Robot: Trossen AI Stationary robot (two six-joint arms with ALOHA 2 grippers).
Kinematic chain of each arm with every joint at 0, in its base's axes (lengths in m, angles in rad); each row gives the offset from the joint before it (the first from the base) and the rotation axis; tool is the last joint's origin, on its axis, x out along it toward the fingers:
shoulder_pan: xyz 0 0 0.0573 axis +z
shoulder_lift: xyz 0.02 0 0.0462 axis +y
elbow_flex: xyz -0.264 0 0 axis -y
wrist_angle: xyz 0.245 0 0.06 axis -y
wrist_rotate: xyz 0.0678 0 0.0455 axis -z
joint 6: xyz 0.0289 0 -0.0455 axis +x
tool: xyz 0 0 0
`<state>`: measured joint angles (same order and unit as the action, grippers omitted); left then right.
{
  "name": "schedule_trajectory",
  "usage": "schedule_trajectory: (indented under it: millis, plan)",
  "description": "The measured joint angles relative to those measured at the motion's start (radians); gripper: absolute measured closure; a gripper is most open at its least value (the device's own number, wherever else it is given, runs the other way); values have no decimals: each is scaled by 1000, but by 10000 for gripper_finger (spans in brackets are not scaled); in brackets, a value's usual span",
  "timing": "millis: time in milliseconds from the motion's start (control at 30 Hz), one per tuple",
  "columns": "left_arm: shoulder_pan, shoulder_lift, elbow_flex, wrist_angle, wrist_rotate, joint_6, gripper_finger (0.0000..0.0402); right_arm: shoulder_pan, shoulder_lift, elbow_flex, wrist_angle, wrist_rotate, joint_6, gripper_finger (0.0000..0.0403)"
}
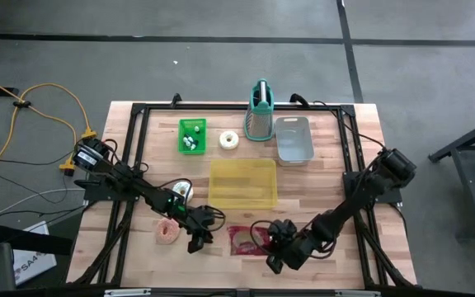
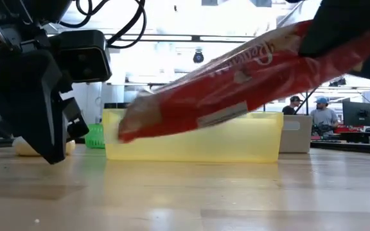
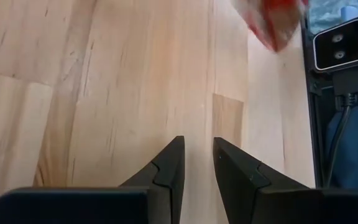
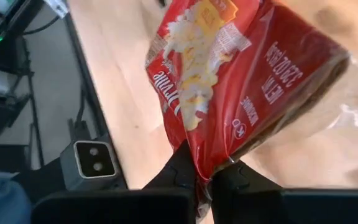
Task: Pick & Place Food Item
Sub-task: Put the red popcorn bag into the yellow bin
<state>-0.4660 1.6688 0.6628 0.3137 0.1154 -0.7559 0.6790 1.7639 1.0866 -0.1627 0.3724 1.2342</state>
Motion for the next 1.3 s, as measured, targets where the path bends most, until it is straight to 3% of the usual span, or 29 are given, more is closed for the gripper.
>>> schedule_trajectory:
  millis: [367, 600, 1000, 1300]
  plan:
    - [0, 0, 0, 38, 9, 21, 321, -80, -150, 1, -215, 39, -37, 395]
    - [0, -1, 0, 40, 27, 43, 321, -194, -231, 1, -313, 43, -124, 395]
    - [0, -1, 1, 40, 48, 61, 321, -449, -255, -5, -230, -125, -338, 393]
    - [0, -1, 1, 40, 51, 62, 321, -541, -254, -81, -132, -248, -338, 393]
